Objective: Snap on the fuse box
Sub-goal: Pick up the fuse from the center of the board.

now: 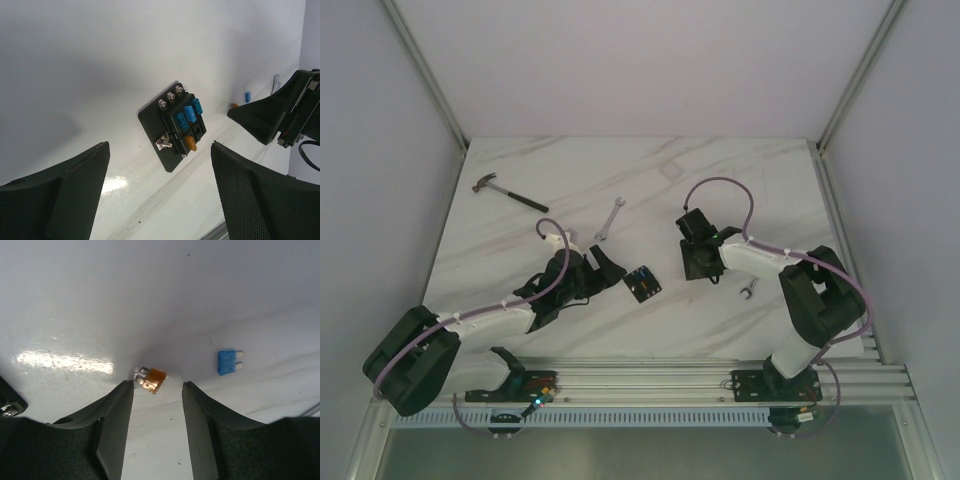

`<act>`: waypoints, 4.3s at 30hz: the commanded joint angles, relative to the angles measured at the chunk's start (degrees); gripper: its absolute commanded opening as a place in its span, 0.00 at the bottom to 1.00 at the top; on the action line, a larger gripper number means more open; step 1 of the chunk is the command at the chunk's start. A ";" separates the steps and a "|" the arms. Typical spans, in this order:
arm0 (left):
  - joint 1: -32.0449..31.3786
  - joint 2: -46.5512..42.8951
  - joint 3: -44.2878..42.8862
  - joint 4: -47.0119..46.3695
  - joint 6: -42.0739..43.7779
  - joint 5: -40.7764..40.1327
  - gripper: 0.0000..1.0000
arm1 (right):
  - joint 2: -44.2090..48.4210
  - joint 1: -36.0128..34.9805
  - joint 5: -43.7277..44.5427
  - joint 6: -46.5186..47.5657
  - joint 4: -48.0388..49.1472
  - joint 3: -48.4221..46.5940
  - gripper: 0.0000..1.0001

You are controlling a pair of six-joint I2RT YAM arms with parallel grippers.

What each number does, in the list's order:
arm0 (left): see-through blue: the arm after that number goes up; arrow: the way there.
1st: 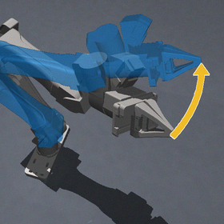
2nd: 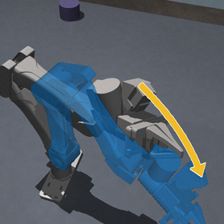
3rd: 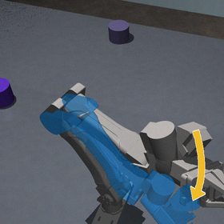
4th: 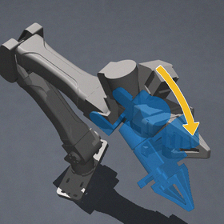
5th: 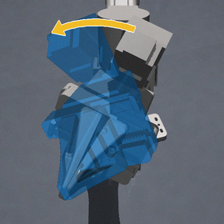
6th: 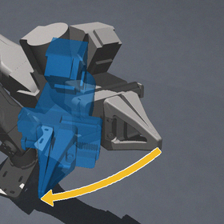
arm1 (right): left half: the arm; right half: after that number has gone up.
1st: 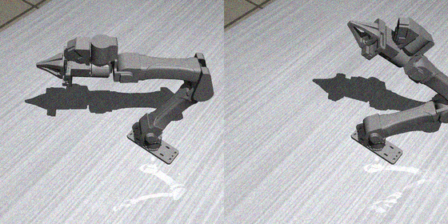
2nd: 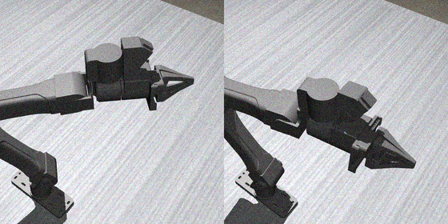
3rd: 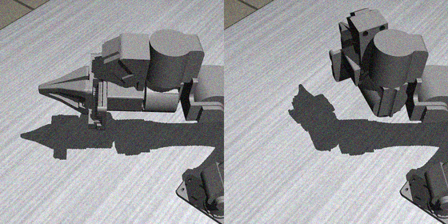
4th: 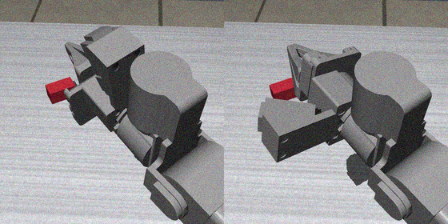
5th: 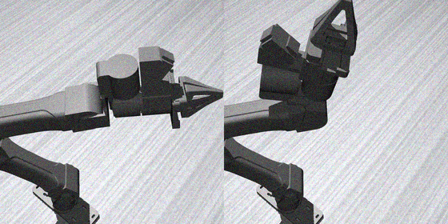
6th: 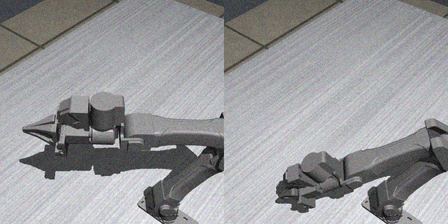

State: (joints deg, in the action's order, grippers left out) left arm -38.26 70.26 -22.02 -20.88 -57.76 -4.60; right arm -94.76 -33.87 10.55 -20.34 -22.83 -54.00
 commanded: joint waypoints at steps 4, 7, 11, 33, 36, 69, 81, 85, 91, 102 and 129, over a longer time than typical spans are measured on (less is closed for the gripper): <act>0.29 0.32 -0.28 0.70 0.10 -0.24 0.91 | -0.62 1.28 7.49 0.46 -5.38 1.44 0.52; 0.27 0.11 -0.13 0.68 -0.07 -0.32 0.91 | -0.67 1.86 8.39 0.65 -5.75 1.36 0.53; 0.28 -0.23 0.19 0.79 -0.16 -0.50 0.92 | -0.04 2.95 10.65 0.05 -6.84 1.35 0.54; 0.29 0.31 -0.13 0.79 -0.48 -0.68 0.93 | 0.63 2.24 6.43 -11.82 -3.28 -4.60 0.50; 0.37 0.49 -0.30 0.78 -0.36 -0.60 0.93 | -0.05 2.23 5.84 -13.58 -3.44 -4.16 0.48; 0.42 0.39 0.15 0.85 -0.82 -0.03 0.94 | -5.65 4.03 0.69 0.74 -4.76 -5.44 0.42; 0.46 -0.12 0.29 0.96 -0.78 0.01 0.94 | -9.04 5.79 -2.78 0.17 -7.54 -6.84 0.39; 0.39 -0.10 0.18 0.91 -0.61 0.03 0.96 | -8.52 6.06 -2.56 0.21 -8.81 -6.66 0.38; 0.46 -0.32 0.21 0.85 -0.47 0.20 1.00 | -7.92 6.01 -3.48 1.84 -9.90 -6.65 0.38; 0.41 -0.34 -0.17 0.74 0.10 1.01 1.00 | -8.94 6.16 -3.93 3.99 -9.95 -7.28 0.28; -9.90 2.50 -1.83 -21.10 11.11 -6.20 0.84 | 17.15 -6.03 -7.20 -16.17 10.90 0.52 0.14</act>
State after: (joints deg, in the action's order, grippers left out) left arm -46.35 71.33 -22.04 -35.14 -50.61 -7.35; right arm -79.37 -37.45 4.08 -30.46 -17.96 -55.46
